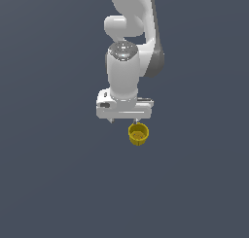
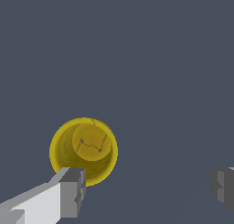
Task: Pick up the object and move it to a goal position.
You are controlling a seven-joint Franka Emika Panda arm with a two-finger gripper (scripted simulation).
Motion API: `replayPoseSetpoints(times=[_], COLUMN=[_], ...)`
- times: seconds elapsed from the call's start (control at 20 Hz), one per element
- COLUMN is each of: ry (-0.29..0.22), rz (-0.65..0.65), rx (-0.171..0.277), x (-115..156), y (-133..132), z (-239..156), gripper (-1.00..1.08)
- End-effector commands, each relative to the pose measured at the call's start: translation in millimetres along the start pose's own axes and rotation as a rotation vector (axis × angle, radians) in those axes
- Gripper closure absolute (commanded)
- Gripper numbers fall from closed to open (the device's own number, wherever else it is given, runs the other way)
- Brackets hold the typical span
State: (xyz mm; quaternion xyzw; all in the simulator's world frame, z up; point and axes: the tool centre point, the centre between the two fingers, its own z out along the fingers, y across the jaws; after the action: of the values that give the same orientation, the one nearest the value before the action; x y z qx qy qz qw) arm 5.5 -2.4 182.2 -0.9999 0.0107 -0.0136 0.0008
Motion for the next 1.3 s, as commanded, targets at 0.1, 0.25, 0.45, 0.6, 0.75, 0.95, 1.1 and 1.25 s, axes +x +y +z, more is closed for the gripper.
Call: replayPoseSetpoints(times=[0.1, 0.25, 0.45, 0.6, 0.75, 0.95, 1.1, 1.25], ry=[0.0, -0.002, -0.002, -0.003, -0.004, -0.007, -0.01, -0.013], rz=[-0.001, -0.006, -0.006, -0.016, -0.038, -0.087, -0.139, -0.202], rx=[0.002, 0.011, 0.014, 0.014, 0.015, 0.018, 0.021, 0.025], x=[0, 1, 2, 2, 3, 4, 5, 7], y=[-1, -4, -5, -5, -6, -8, -10, -13], z=[0, 0, 0, 0, 3, 7, 12, 18], gripper=[-0.2, -0.2, -0.2, -0.2, -0.2, -0.2, -0.2, -0.2])
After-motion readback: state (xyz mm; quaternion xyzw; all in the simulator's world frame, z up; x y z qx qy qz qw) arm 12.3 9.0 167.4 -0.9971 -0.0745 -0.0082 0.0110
